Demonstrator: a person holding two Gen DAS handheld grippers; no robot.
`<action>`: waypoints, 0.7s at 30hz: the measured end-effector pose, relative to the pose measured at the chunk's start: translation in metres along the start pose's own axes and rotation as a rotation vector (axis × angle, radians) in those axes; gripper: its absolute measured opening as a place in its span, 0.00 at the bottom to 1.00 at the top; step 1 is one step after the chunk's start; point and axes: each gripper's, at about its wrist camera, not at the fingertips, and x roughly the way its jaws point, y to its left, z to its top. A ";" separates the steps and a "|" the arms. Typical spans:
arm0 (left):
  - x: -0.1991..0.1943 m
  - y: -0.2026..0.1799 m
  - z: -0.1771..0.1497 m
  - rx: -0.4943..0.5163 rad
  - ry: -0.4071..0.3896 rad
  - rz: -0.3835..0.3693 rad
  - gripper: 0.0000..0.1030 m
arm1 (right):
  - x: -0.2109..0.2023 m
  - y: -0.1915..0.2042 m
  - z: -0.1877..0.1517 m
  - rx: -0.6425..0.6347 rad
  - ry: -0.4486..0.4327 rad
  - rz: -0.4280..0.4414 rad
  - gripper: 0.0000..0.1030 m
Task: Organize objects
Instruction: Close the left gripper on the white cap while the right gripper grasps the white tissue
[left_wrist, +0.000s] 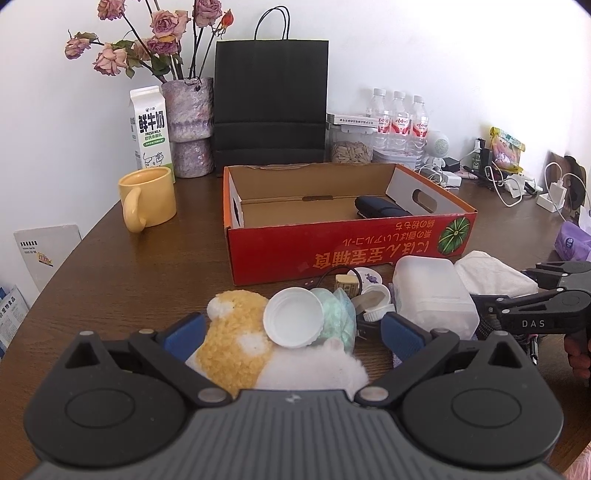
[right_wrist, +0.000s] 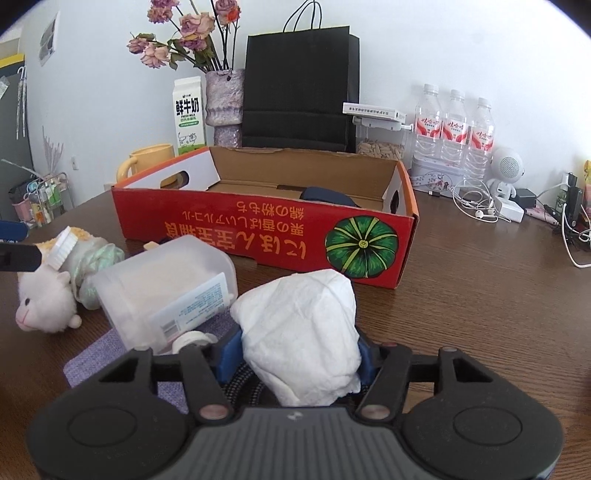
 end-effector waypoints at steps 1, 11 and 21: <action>0.001 0.000 0.000 -0.004 0.000 0.000 1.00 | -0.003 0.001 -0.001 0.004 -0.016 -0.009 0.56; 0.010 -0.001 -0.002 -0.024 0.000 0.008 1.00 | -0.036 0.006 -0.012 0.056 -0.172 -0.079 0.57; 0.019 -0.002 -0.003 -0.028 -0.066 0.024 0.74 | -0.034 0.007 -0.016 0.058 -0.171 -0.090 0.58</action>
